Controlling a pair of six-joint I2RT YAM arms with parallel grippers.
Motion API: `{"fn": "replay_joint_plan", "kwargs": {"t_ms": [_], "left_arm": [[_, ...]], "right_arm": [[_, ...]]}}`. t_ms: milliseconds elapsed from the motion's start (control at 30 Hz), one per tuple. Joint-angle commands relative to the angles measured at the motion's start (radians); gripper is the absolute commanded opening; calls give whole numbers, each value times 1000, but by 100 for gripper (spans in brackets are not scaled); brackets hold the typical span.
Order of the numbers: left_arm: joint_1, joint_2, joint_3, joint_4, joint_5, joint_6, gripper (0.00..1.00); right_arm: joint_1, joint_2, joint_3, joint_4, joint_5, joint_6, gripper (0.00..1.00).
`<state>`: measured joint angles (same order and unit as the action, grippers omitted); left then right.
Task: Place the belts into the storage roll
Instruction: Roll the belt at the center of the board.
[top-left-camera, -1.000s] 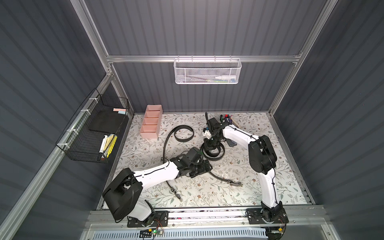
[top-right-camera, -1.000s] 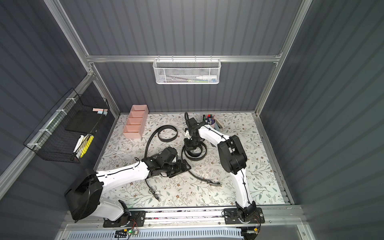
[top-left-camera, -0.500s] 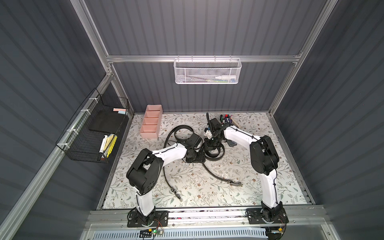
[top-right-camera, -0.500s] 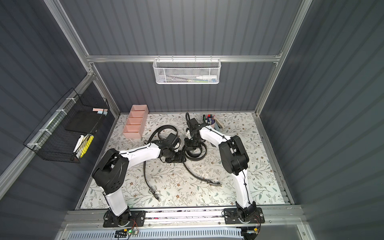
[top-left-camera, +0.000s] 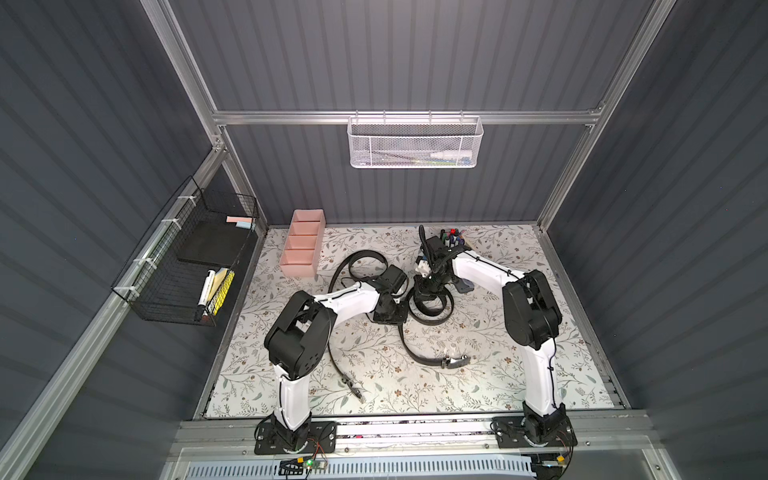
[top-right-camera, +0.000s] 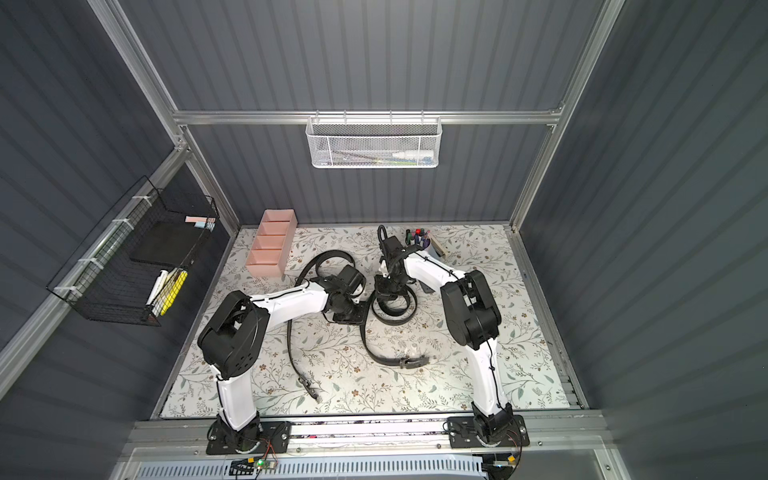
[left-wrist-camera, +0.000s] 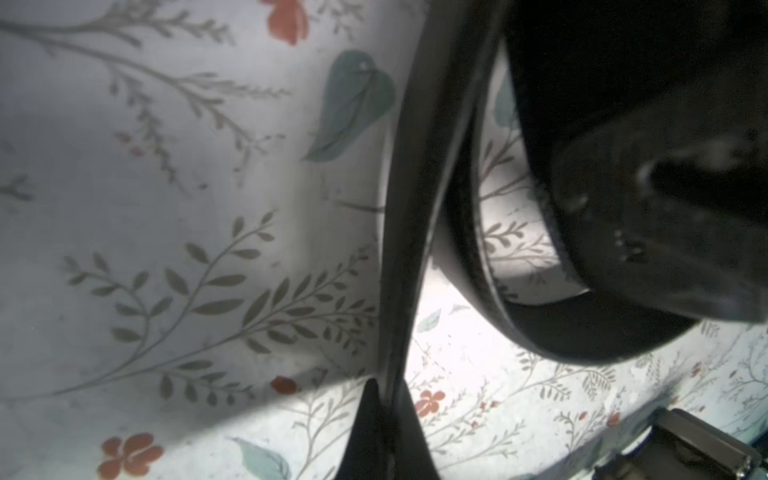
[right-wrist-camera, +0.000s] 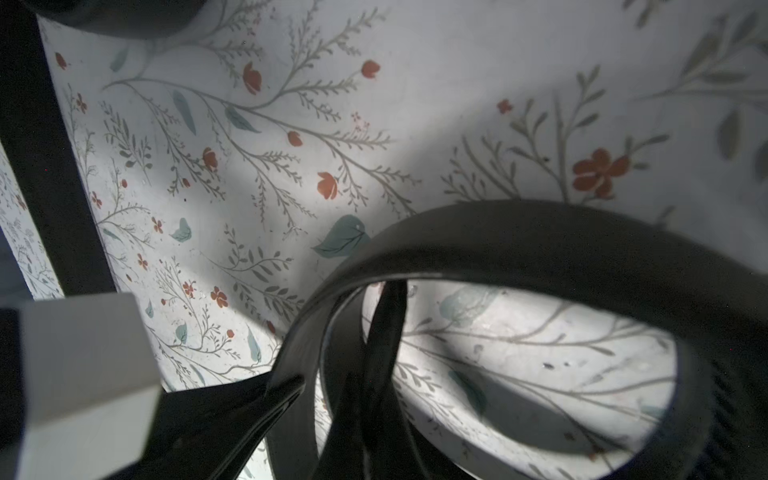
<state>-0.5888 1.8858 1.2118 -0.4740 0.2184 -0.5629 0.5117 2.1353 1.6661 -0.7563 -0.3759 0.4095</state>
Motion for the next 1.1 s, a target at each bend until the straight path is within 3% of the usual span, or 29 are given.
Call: {"fn": "replay_joint_plan", "kwargs": {"t_ms": [0, 200, 367, 467, 700, 867, 1000, 1067], "left_arm": [[74, -118, -135, 0, -5, -72, 0], [143, -259, -289, 0, -21, -109, 0], [138, -274, -342, 90, 13, -218, 0], [71, -253, -363, 169, 40, -339, 0], [-201, -122, -286, 282, 30, -521, 0], [-343, 20, -138, 331, 40, -558, 0], [-377, 105, -22, 374, 73, -535, 11], [-384, 143, 24, 394, 98, -528, 23]], "right_arm": [[-32, 27, 25, -9, 46, 85, 0], [-80, 65, 98, -30, 126, 99, 0], [-89, 123, 213, -59, 76, 79, 0], [-80, 163, 277, -69, 45, 79, 0], [-43, 280, 456, -111, -14, 54, 0], [-14, 322, 522, -123, -64, 57, 0], [12, 288, 456, -93, -110, 61, 0], [21, 246, 387, -64, -132, 67, 0]]}}
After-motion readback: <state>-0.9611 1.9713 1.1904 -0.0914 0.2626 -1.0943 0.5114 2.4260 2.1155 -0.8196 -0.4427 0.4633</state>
